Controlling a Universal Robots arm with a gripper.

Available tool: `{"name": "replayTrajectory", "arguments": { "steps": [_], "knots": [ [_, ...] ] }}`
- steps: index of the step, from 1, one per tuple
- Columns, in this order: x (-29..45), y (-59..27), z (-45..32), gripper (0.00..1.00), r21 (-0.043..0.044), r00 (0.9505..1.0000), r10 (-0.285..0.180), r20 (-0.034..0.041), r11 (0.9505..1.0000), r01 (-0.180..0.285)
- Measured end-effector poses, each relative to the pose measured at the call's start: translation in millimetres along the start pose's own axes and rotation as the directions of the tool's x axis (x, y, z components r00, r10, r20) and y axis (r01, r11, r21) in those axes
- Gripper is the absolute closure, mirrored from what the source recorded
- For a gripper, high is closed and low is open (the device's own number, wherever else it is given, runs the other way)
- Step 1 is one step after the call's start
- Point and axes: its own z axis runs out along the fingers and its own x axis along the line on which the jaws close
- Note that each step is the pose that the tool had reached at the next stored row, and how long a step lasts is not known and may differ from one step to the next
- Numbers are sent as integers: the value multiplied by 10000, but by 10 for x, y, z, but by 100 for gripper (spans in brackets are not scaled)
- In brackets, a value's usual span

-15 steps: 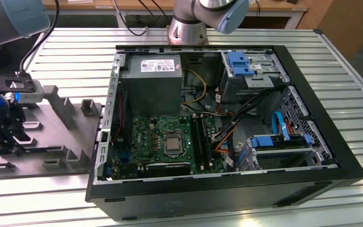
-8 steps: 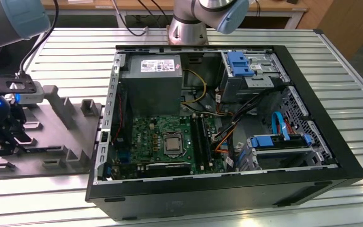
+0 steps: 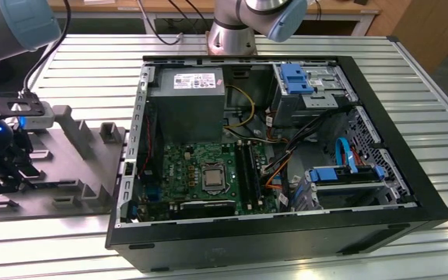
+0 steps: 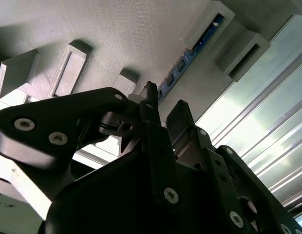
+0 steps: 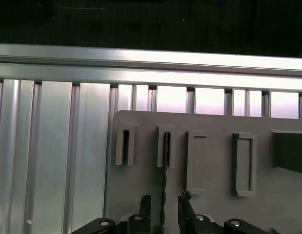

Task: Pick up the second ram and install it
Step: 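Pick up the second ram and move it above second insertion slot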

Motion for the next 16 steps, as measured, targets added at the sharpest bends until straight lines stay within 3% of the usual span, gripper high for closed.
{"name": "replayTrajectory", "arguments": {
  "steps": [16],
  "knots": [
    [8,11,67,65,11,10000,-55,1,10000,55]
  ]
}}
